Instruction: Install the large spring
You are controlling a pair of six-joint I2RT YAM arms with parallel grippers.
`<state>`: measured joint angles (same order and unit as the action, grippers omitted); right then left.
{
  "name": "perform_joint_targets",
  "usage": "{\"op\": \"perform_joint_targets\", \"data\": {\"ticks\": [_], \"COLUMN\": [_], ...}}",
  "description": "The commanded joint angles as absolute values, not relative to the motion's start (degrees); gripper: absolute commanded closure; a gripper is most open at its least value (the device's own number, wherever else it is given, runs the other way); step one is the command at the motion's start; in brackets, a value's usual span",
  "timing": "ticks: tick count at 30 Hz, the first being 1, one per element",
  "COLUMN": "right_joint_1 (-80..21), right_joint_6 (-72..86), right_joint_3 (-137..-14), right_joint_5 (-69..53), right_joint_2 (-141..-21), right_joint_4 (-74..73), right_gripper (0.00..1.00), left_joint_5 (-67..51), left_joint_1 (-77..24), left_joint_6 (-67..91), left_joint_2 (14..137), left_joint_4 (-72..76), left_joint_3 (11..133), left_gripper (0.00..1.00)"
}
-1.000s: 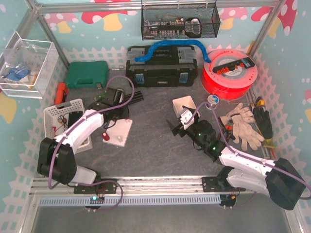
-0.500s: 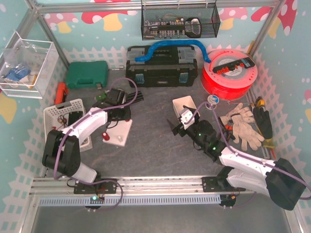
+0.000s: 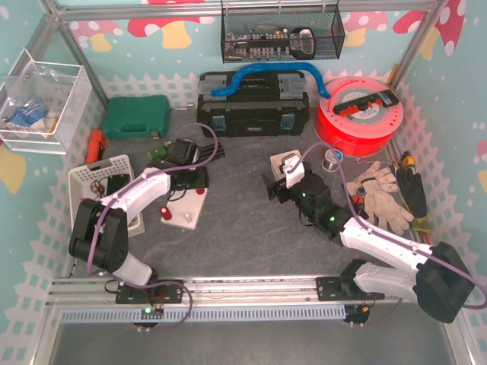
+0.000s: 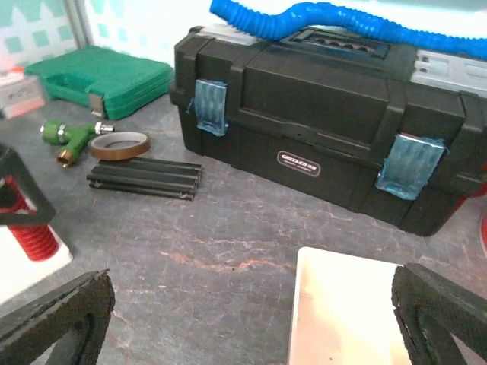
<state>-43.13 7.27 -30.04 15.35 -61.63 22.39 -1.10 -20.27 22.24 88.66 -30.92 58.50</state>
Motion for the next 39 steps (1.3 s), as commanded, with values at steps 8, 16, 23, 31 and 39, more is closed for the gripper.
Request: {"op": "perform_joint_targets", "data": {"ticks": [8,16,23,31,39], "right_joint_1": [-30.18,-24.68,-23.05,-21.89,-21.71], "right_joint_6": [25.52,21.14,15.88,13.05,11.74], "right_joint_3": [-43.89,-50.15,-60.03,-69.63,-70.30], "right_joint_5": [6.47,1.17,-0.12,-2.06,-1.98], "right_joint_2": [-67.57,-75.62,-87.39,-97.63,-101.56], "right_joint_4": [-14.14,-20.07,-27.96,-35.96,-37.75], "right_gripper": [0.12,0.32,0.43,0.40,0.39], "left_joint_5": [-6.03,-15.89,-15.27,-18.98,-23.47], "left_joint_1": [-19.95,-20.91,-30.07,-35.97,-37.81], "left_joint_6": [20.80,29.20,32.19,36.98,40.36], "left_joint_2": [78.57,74.07,82.41,97.11,109.67], "left_joint_4": [-27.31,-8.02,2.55,14.43,18.49], "left_joint_3": [59.98,53.43,55.46,61.74,69.10], "left_gripper": [0.18,0.04,0.08,0.26,0.37]}}
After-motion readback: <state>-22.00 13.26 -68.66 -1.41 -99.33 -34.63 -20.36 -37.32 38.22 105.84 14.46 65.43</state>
